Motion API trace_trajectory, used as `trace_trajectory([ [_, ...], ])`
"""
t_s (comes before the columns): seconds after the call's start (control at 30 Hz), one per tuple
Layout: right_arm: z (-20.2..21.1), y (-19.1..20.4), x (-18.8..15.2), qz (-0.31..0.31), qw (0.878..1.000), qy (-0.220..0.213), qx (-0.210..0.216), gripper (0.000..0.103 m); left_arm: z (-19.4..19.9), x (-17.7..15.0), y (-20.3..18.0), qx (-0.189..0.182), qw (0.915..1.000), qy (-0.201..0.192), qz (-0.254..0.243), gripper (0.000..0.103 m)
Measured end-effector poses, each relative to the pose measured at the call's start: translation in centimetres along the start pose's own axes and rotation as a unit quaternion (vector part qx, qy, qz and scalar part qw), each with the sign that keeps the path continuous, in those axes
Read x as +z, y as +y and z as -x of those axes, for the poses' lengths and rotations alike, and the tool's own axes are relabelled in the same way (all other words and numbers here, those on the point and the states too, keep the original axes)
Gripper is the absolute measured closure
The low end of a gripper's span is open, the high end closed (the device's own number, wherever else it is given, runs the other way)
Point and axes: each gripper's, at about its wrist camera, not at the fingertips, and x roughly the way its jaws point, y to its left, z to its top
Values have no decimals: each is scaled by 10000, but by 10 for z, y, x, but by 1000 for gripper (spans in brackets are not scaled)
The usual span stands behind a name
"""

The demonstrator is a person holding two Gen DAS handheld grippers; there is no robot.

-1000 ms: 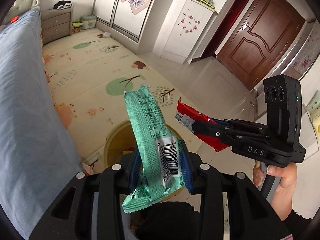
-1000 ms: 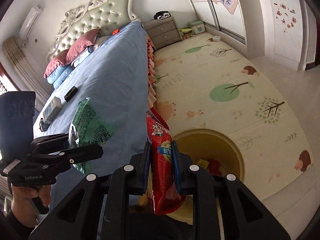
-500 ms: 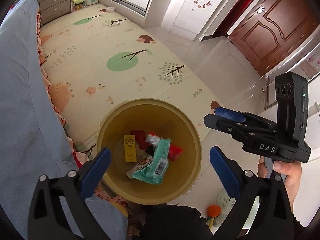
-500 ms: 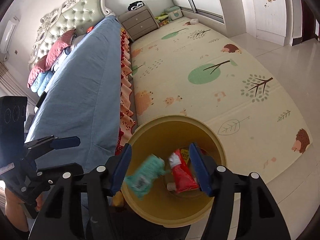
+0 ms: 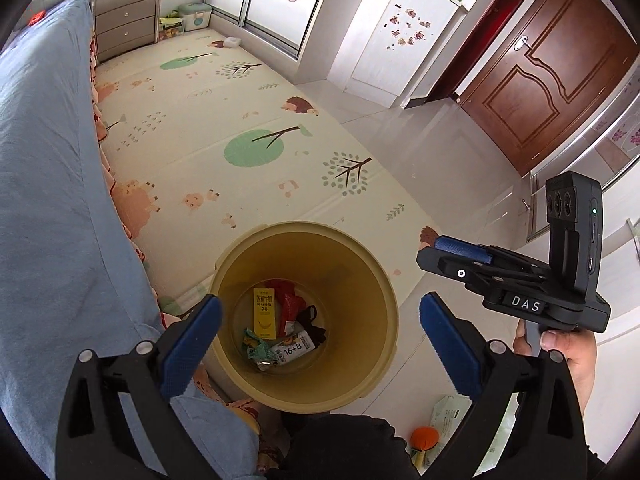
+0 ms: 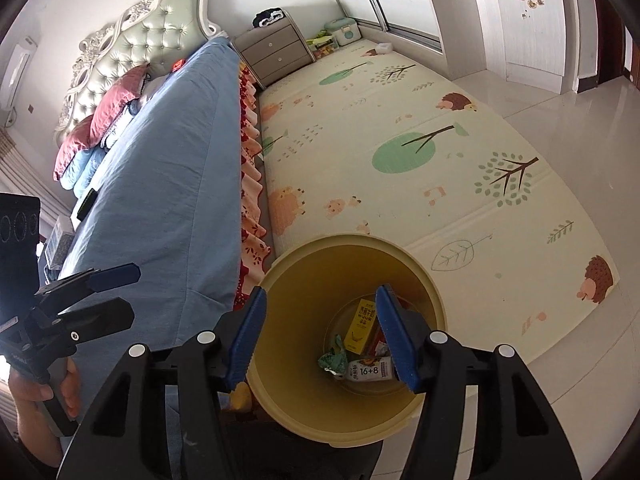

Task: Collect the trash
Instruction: 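Move both open tools back over the socks on the bed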

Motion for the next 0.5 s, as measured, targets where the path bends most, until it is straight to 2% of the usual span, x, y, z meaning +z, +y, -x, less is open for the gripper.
trace_trajectory([
  [0.1,8,16,3,100,9996,-103,245,46,23,-5,2,119,9996,-219,-90,4],
  [0.3,13,66,7,499,9976,-152,445,42,76,-25,19,440,9969,-627,-158,4],
  [0.5,-5,132,2,990,9925,36,709,42,136,-55,62,770,9908,-1101,165,4],
])
